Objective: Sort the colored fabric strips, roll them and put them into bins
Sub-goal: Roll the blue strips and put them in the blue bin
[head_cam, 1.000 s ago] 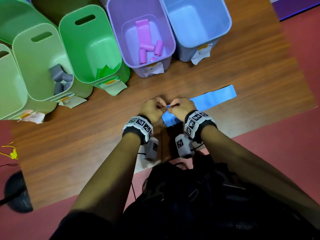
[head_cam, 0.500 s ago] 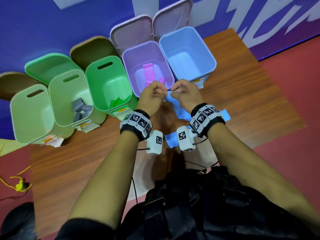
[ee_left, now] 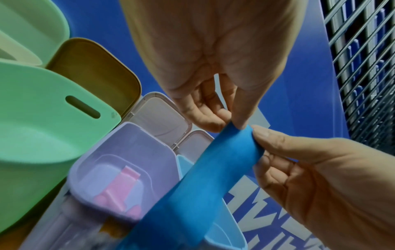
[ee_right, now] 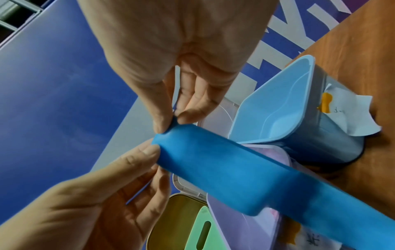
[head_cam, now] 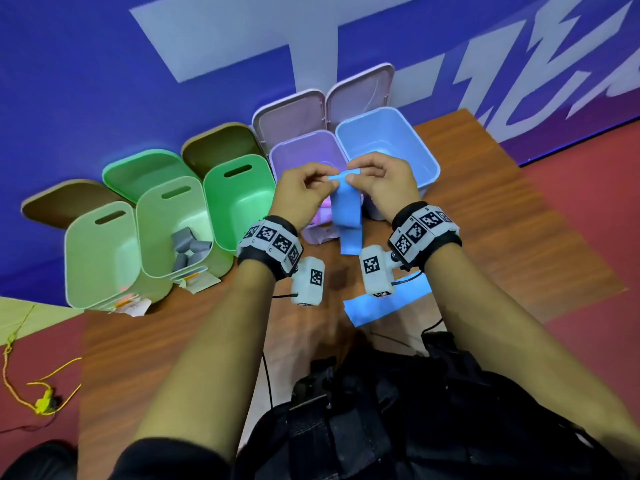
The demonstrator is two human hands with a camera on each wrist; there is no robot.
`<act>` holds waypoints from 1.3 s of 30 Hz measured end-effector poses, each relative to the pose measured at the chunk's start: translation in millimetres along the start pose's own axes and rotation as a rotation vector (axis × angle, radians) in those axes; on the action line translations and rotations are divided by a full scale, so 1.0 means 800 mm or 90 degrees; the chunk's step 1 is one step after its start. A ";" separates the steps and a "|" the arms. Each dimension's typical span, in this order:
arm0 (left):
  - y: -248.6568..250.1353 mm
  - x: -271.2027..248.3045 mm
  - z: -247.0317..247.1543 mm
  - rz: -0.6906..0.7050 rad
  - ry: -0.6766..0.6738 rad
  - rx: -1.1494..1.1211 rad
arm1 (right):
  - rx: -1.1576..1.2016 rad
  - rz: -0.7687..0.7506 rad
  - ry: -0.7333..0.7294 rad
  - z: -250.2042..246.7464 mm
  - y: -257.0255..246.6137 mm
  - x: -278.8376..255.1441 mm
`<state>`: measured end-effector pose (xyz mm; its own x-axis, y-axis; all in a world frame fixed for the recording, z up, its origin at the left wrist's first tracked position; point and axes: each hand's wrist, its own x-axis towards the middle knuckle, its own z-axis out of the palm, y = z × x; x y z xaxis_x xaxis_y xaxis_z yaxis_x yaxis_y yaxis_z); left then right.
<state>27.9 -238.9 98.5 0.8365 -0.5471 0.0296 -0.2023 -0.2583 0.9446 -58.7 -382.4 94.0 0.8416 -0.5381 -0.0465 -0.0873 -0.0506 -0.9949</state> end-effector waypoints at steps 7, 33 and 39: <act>0.004 0.010 -0.015 0.026 0.003 0.014 | -0.039 -0.054 0.001 0.005 -0.015 0.007; 0.010 0.001 -0.015 0.065 -0.022 0.042 | -0.041 -0.046 -0.039 -0.001 -0.013 0.003; 0.005 0.002 -0.014 0.066 -0.019 0.049 | -0.059 -0.047 -0.032 0.002 -0.012 0.002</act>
<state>33.8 -231.8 106.4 0.7941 -0.5968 0.1151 -0.3265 -0.2591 0.9090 -55.4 -381.6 103.2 0.8727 -0.4879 0.0198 -0.0709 -0.1669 -0.9834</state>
